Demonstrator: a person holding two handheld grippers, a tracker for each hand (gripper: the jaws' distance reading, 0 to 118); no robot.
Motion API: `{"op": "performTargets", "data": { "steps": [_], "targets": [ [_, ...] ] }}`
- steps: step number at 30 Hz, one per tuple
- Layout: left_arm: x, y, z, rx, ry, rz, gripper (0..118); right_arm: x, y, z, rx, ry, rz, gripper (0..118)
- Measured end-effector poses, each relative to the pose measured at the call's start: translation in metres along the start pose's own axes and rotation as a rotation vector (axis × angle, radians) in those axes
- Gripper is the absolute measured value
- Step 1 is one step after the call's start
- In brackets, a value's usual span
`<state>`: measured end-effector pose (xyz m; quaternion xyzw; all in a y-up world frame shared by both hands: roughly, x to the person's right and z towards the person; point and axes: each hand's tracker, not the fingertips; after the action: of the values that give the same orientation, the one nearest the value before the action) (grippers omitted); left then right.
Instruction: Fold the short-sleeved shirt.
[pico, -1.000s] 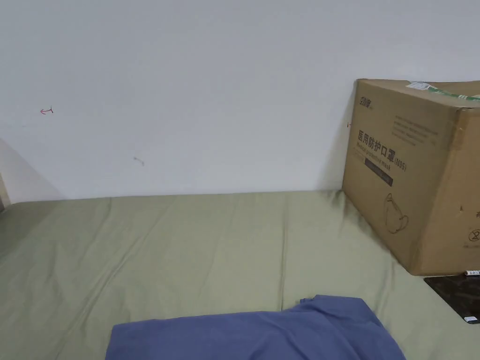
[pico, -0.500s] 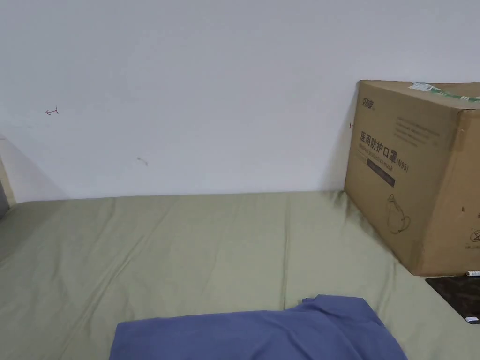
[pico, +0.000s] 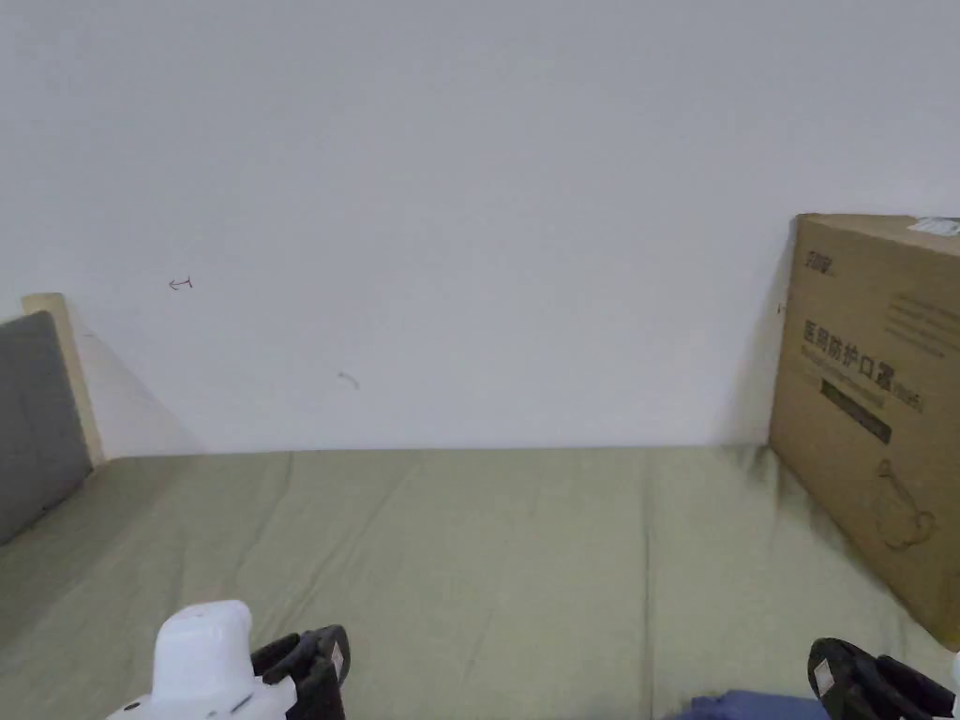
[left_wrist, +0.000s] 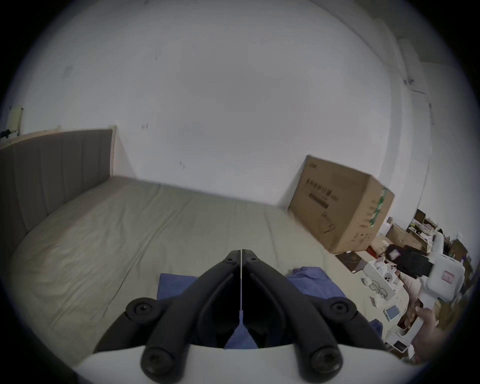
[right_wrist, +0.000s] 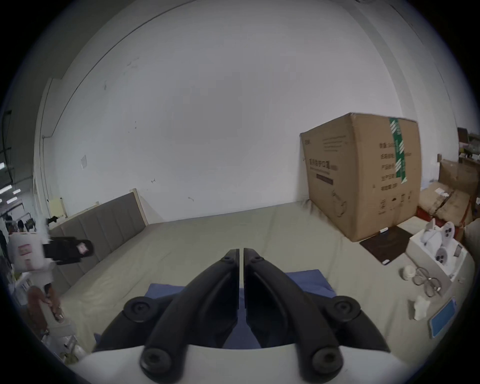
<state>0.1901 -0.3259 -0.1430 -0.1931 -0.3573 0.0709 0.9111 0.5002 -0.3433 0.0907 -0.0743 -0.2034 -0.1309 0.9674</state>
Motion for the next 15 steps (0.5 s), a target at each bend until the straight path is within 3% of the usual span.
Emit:
{"op": "performTargets", "data": {
  "steps": [3,5,6,7,8,9,11,15],
  "targets": [
    [-0.052,0.018,-0.088,-0.344,0.062,0.081,0,0.001,0.003,-0.024,-0.014,0.029,-0.014,4],
    [-0.087,0.014,-0.15,-0.6,0.121,0.099,1,0.0,-0.002,-0.035,-0.023,0.049,0.031,4],
    [-0.103,0.002,-0.171,-0.647,0.101,0.104,7,0.001,-0.005,-0.041,-0.049,0.06,0.068,4],
    [-0.114,-0.008,-0.187,-0.688,0.124,0.112,31,0.002,-0.009,-0.046,-0.073,0.057,0.086,4],
    [-0.129,-0.018,-0.209,-0.735,0.16,0.088,73,0.003,-0.014,-0.05,-0.09,0.051,0.094,4],
    [-0.139,-0.026,-0.224,-0.748,0.184,0.073,73,0.007,-0.02,-0.053,-0.103,0.05,0.085,4],
    [-0.153,-0.043,-0.249,-0.761,0.212,0.046,98,0.016,-0.029,-0.058,-0.148,0.048,0.049,4],
    [-0.167,-0.078,-0.286,-0.787,0.222,0.013,98,0.043,-0.048,-0.063,-0.218,-0.002,-0.01,4]
  ]
}}
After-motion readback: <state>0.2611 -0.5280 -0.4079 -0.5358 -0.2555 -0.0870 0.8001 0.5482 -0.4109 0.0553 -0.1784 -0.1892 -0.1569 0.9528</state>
